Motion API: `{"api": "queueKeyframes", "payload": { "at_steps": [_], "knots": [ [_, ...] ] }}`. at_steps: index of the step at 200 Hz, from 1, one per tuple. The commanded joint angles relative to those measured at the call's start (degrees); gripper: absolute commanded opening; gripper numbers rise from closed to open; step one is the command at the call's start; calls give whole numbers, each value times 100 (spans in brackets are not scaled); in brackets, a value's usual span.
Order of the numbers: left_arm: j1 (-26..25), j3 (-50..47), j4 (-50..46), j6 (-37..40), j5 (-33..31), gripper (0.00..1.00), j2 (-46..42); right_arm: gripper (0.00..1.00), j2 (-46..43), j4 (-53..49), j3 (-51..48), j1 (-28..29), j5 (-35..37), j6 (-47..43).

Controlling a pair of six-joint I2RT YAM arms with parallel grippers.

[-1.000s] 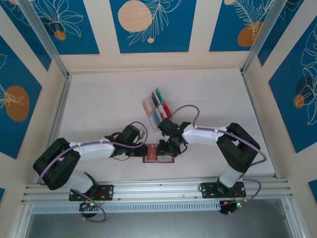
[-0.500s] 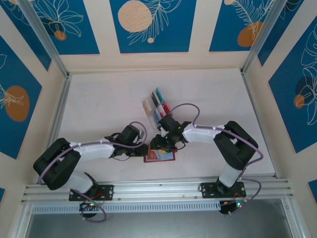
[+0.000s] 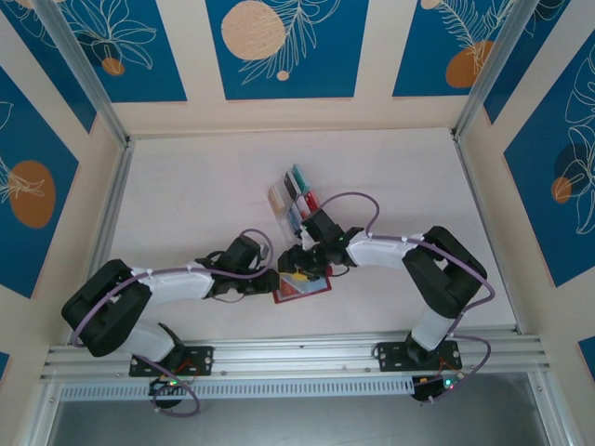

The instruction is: Put the credit cards into the card holder

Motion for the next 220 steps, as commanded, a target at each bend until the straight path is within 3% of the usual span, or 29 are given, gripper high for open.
{"api": "queueKeyframes", "payload": {
  "at_steps": [1, 86, 109, 169, 220],
  "knots": [
    [52, -113, -8, -195, 127, 32, 91, 55, -119, -183, -253, 337, -197, 71],
    [321, -198, -83, -373, 191, 43, -263, 57, -633, -369, -697, 585, -6, 170],
    [433, -233, -72, -444, 252, 44, -377, 61, -807, -283, -781, 615, -24, 186],
    [615, -315, 100, -568, 450, 48, -418, 63, -679, 23, -871, 675, -333, 279],
    [616, -344, 373, -582, 589, 48, -112, 63, -438, -195, -447, 694, -150, -7]
  ]
}}
